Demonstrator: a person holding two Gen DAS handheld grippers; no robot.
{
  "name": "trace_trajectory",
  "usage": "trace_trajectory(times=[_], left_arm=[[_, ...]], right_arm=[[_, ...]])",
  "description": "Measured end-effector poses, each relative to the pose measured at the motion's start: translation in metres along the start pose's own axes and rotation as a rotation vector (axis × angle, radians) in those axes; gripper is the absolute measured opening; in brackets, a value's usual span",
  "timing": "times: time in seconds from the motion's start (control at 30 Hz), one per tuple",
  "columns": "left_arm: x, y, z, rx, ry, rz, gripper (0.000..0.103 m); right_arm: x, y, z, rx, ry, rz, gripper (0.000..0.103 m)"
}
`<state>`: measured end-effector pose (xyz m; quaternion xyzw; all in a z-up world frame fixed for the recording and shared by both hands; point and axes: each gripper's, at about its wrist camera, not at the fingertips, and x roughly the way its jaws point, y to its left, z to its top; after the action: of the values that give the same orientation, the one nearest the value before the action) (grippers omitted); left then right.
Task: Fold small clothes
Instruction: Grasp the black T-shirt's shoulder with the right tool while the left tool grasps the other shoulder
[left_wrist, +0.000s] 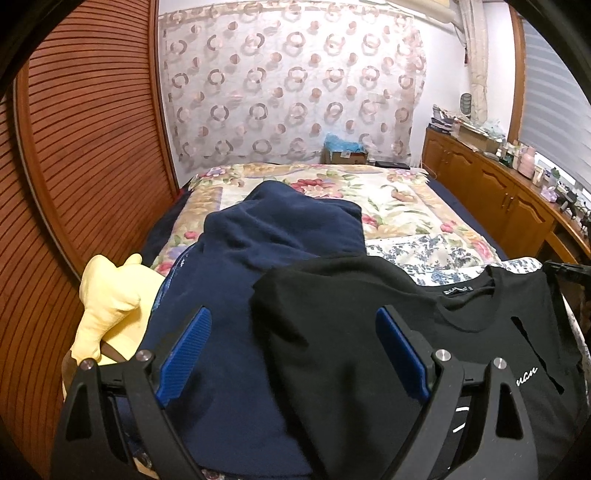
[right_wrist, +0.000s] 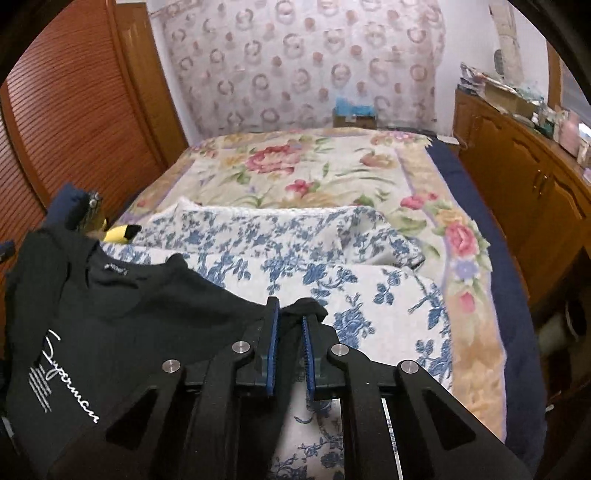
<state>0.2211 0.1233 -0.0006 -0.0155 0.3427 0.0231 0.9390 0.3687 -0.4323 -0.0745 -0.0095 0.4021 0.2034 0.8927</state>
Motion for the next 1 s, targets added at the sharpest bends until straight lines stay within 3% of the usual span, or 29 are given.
trace_trajectory(times=[0.13,0.4,0.57,0.73,1.0], left_arm=[[0.005,0.006,0.002,0.001,0.006,0.007,0.091],[0.006,0.011,0.000,0.017,0.007,-0.006,0.091],[0.005,0.012,0.000,0.016,0.008,-0.035,0.079],[0.009,0.014,0.002,0.007,0.035,-0.059,0.058],[0.021,0.015,0.003,0.004,0.085,-0.078,0.056]], right_arm=[[-0.002,0.003,0.004,-0.033,0.034,-0.005,0.022],[0.002,0.004,-0.012,-0.049,0.128,-0.049,0.029],[0.002,-0.004,-0.026,-0.031,0.162,-0.055,0.042],[0.004,-0.006,-0.033,-0.012,0.167,-0.051,0.043],[0.015,0.003,-0.029,-0.030,0.140,-0.056,0.044]])
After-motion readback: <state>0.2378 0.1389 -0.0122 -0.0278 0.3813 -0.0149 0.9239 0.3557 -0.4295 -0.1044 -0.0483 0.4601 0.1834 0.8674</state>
